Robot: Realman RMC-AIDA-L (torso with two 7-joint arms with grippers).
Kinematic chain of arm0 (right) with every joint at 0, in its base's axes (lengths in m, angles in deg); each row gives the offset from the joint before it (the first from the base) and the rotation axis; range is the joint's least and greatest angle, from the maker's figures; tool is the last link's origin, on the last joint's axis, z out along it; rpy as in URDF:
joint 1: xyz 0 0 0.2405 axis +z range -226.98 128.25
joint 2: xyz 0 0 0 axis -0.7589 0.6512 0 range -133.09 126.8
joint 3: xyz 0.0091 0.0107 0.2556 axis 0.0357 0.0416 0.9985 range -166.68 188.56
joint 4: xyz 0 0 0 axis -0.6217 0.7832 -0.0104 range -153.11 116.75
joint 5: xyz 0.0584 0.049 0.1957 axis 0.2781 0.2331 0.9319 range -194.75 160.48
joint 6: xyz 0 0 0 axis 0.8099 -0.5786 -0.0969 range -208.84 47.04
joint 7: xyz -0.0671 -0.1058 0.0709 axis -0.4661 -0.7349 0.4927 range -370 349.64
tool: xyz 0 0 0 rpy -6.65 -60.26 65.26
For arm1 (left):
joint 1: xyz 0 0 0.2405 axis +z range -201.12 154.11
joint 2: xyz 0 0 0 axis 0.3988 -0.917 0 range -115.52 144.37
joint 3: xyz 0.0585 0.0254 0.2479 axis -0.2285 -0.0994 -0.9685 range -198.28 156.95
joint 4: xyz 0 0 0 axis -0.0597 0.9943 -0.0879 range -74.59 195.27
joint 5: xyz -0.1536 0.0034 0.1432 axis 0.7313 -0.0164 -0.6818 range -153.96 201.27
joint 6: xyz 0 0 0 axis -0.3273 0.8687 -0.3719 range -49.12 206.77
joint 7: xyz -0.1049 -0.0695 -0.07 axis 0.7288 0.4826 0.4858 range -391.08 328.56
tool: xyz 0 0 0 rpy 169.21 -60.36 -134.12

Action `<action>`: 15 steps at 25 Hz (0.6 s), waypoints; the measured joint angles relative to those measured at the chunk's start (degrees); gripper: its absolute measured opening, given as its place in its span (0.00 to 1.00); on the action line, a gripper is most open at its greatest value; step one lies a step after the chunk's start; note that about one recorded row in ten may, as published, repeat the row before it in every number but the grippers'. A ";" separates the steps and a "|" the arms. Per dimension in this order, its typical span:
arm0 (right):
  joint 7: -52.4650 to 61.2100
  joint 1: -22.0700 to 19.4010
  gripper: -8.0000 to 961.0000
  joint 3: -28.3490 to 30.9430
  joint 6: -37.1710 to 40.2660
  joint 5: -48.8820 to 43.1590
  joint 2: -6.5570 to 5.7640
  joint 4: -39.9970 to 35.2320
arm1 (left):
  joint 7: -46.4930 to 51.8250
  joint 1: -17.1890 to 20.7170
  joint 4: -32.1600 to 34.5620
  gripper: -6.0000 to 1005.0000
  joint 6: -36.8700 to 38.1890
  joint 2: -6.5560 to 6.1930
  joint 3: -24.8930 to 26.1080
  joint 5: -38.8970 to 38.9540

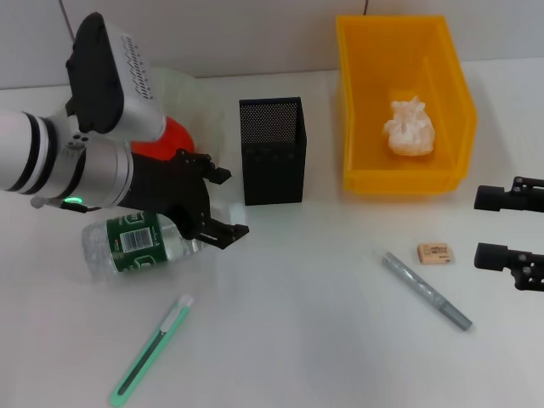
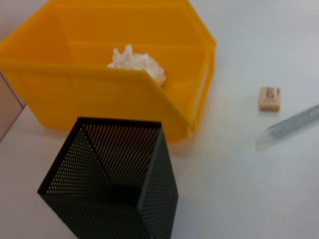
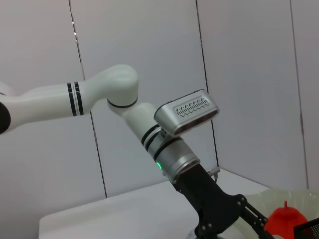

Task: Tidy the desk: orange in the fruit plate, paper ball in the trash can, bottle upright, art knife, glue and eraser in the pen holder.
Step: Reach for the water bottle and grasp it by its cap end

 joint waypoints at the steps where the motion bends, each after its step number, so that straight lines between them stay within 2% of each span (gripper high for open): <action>1: 0.00 0.00 0.71 0.00 0.00 0.00 0.00 0.00 | 0.59 -0.14 0.37 0.75 -0.33 0.02 -0.52 -0.96; 8: 0.04 0.15 0.70 0.05 -0.12 0.00 0.08 0.60 | 4.66 -1.51 0.97 0.75 -3.01 0.15 -4.45 -7.92; 15: 0.08 0.19 0.70 0.05 -0.12 0.00 0.13 1.27 | 6.84 -1.91 1.00 0.75 -4.67 0.15 -6.87 -9.30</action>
